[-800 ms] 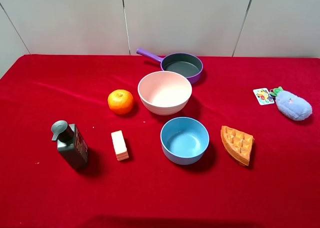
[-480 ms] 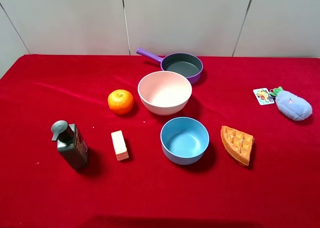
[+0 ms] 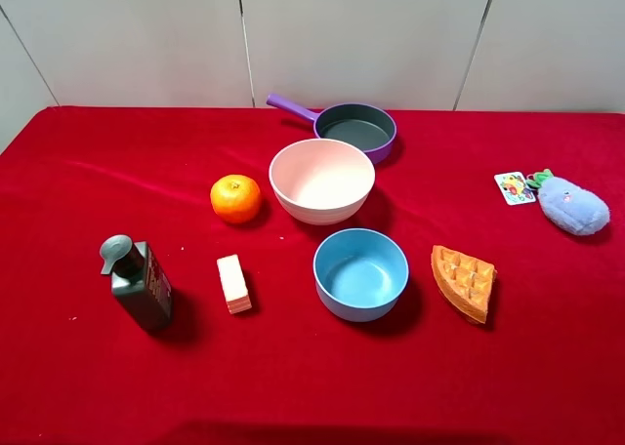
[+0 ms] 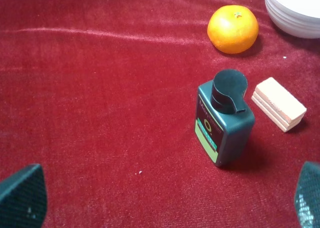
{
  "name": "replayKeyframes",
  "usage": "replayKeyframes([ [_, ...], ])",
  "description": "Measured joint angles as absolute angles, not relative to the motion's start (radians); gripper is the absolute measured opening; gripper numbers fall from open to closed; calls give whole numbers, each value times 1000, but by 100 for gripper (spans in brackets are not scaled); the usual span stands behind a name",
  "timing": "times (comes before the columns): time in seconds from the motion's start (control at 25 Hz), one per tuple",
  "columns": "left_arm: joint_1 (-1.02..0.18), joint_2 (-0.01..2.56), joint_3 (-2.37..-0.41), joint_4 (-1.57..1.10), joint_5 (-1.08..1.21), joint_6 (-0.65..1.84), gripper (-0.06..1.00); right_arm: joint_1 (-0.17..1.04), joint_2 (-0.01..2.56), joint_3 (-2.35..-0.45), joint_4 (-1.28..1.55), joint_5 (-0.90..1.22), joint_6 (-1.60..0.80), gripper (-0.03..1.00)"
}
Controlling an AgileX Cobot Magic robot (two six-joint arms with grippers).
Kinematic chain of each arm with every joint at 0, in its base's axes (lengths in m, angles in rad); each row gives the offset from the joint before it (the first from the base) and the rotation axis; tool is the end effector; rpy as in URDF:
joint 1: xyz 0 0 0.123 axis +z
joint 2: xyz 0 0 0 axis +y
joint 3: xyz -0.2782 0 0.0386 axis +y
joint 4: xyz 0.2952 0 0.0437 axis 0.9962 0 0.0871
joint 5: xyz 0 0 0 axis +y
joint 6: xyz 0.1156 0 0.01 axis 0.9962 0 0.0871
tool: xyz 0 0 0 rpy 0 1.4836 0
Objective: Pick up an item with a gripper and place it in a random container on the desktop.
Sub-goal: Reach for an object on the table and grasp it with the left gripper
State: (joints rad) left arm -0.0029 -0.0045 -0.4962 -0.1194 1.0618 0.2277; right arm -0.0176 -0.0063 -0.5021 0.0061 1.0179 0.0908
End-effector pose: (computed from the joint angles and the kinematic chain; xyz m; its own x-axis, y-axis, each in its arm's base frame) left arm 0.0624 -0.0123 0.2879 -0.4311 0.1688 -0.8864 0.1707 0.9799 0.1037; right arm 0.0639 -0.0005 0.2941 -0.4068 0.1010 -0.9079 0.0513 0.9948 0.0877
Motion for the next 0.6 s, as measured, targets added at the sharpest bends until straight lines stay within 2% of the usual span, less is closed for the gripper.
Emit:
replayKeyframes([
  [0.6, -3, -4, -496, -111, 1062, 220, 95, -18, -6, -502, 6, 1019, 91, 69],
])
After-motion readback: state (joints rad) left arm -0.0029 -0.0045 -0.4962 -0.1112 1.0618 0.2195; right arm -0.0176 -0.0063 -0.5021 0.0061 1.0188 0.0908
